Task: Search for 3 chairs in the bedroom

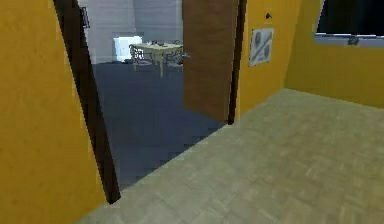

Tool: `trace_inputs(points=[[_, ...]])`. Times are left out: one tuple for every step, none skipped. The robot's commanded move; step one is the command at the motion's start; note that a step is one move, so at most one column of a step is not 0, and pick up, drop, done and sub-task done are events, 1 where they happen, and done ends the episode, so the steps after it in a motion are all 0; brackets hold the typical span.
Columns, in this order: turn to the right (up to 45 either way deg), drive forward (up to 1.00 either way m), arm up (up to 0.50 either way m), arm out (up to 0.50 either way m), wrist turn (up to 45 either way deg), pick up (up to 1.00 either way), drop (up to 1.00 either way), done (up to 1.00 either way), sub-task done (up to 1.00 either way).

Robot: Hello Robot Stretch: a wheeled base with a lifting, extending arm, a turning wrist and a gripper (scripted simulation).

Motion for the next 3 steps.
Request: trace_inputs(points=[[-3.0, 0.0, 0.0, 0.0, 0.0, 0.0, 0.0, 0.0, 0.0], [0.0, 1.0, 0.0, 0.0, 0.0, 0.0, 0.0, 0.0, 0.0], [0.0, 0.55, 0.0, 0.0, 0.0, 0.0, 0.0, 0.0, 0.0]])
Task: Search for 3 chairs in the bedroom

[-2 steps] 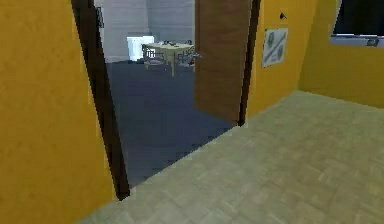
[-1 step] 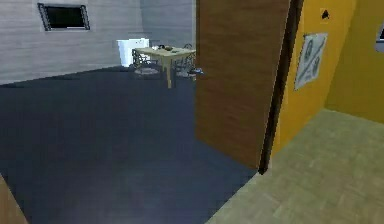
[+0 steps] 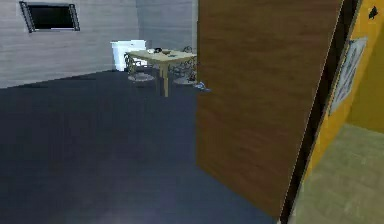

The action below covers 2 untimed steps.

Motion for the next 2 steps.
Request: trace_inputs(points=[[-24.0, 0.0, 0.0, 0.0, 0.0, 0.0, 0.0, 0.0, 0.0], [0.0, 1.0, 0.0, 0.0, 0.0, 0.0, 0.0, 0.0, 0.0]])
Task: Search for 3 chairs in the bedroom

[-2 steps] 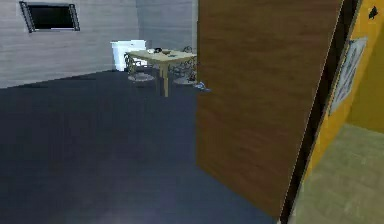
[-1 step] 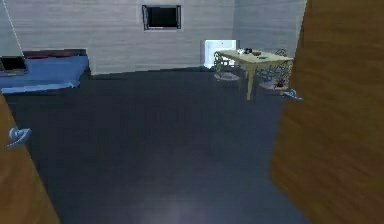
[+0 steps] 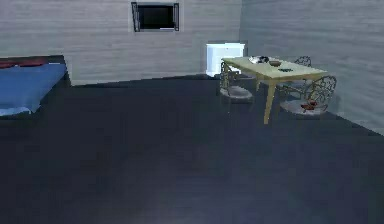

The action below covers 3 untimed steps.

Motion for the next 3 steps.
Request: trace_inputs(points=[[0.0, 0.6, 0.0, 0.0, 0.0, 0.0, 0.0, 0.0, 0.0], [21.0, 0.0, 0.0, 0.0, 0.0, 0.0, 0.0, 0.0, 0.0], [0.0, 0.45, 0.0, 0.0, 0.0, 0.0, 0.0, 0.0, 0.0]])
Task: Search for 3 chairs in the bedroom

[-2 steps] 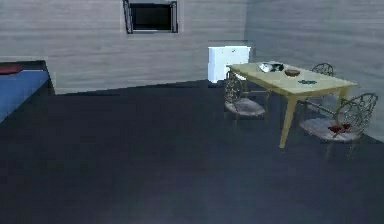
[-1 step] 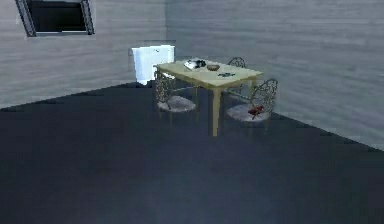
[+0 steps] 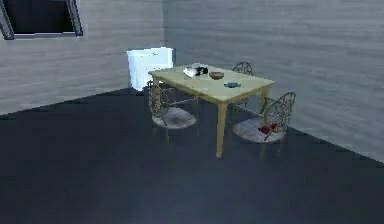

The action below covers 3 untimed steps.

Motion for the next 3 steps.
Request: trace_inputs(points=[[39.0, 0.0, 0.0, 0.0, 0.0, 0.0, 0.0, 0.0, 0.0], [0.0, 1.0, 0.0, 0.0, 0.0, 0.0, 0.0, 0.0, 0.0], [9.0, 0.0, 0.0, 0.0, 0.0, 0.0, 0.0, 0.0, 0.0]])
